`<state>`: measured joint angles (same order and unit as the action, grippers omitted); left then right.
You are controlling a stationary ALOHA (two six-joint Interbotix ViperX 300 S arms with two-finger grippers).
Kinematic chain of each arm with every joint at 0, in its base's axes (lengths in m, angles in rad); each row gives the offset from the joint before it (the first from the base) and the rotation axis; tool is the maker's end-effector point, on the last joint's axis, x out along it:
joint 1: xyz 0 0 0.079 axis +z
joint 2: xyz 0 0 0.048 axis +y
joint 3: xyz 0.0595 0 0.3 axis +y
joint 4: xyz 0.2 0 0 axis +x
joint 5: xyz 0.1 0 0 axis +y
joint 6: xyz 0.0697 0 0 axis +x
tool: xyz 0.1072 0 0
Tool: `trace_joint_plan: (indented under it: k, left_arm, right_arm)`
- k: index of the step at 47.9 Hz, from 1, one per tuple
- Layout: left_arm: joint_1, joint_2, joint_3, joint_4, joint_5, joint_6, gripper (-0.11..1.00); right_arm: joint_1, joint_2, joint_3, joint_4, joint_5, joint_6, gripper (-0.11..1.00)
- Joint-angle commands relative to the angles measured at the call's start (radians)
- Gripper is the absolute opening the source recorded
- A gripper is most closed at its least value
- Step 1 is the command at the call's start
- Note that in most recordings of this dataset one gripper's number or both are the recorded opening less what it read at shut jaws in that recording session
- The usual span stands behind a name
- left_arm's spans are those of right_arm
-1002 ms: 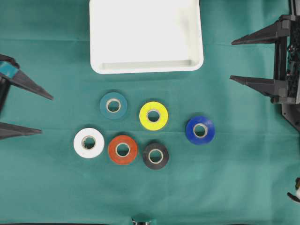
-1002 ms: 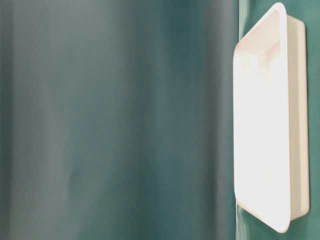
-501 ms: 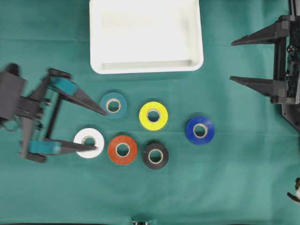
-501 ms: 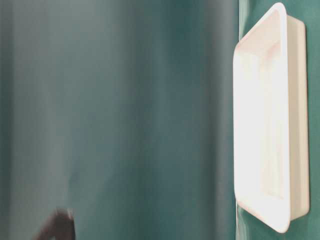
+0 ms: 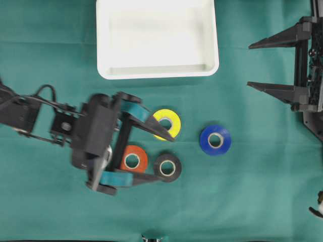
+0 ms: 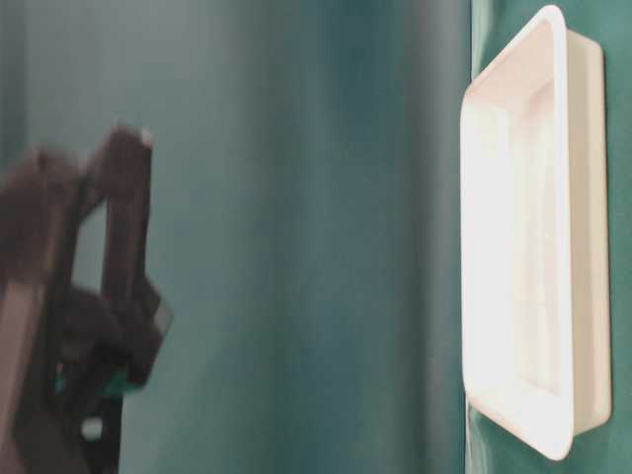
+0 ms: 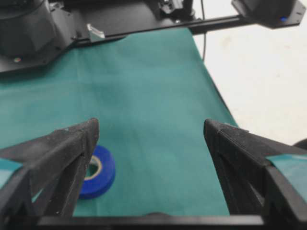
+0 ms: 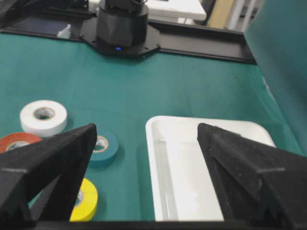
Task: Pick up the tape from a random location and place it into the white case.
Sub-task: 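Move the left gripper over the black tape roll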
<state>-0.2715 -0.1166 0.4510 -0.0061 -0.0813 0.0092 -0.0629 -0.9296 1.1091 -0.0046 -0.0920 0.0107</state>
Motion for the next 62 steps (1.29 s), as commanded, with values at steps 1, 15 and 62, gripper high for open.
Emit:
trace_joint_plan:
  k: [1, 15, 62]
  left_arm:
    - [-0.005, 0.015, -0.067, -0.002, 0.011, 0.003, 0.99]
    - [-0.005, 0.051, -0.115, -0.002, 0.034, 0.002, 0.99]
    - [-0.015, 0.304, -0.589, -0.002, 0.904, -0.011, 0.99]
  right_arm:
    - [0.000, 0.006, -0.028, -0.002, -0.005, -0.002, 0.92]
    - [0.000, 0.006, -0.028, -0.002, 0.000, -0.002, 0.92]
    - [0.000, 0.006, -0.028, -0.002, 0.051, -0.003, 0.92]
